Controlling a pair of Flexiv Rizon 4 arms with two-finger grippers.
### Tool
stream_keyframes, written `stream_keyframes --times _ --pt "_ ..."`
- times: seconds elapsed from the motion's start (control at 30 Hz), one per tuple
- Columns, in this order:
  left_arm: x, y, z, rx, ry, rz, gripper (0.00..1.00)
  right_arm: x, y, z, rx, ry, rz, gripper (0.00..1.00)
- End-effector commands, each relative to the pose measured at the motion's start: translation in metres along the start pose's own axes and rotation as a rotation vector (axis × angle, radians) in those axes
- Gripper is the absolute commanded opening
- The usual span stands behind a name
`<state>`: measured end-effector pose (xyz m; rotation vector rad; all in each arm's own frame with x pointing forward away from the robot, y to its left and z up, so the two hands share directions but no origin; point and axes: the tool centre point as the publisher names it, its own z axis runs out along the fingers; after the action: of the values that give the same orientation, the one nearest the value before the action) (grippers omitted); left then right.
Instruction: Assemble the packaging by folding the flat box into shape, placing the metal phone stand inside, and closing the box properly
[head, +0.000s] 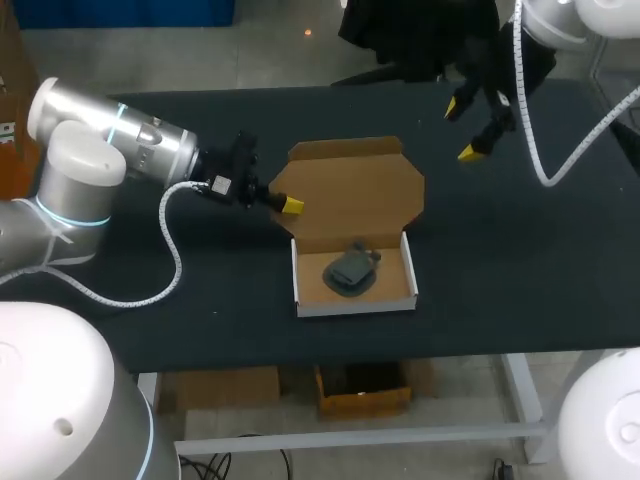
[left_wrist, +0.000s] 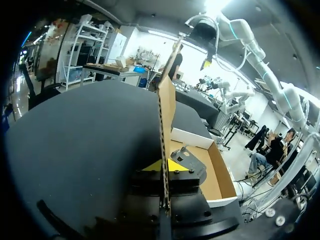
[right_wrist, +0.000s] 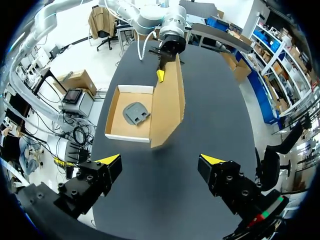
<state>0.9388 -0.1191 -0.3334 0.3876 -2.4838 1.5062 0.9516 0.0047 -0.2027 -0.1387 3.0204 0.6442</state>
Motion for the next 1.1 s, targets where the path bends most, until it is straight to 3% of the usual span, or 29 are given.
stream_keyframes --times 0.03,0.53,1.1 --pt "0.011 -0.003 0.0 -0.007 -0.05 0.032 0.0 -0.003 0.003 0.0 0.004 0.027 -0.001 1.0" --pt "0.019 0.0 0.003 -0.005 -0.14 0.162 0.0 -0.004 0.01 0.0 0.007 0.042 -0.005 1.0" --pt "0.026 -0.006 0.005 -0.021 -0.17 0.26 0.0 -0.003 0.021 0.0 0.01 0.054 -0.016 1.0"
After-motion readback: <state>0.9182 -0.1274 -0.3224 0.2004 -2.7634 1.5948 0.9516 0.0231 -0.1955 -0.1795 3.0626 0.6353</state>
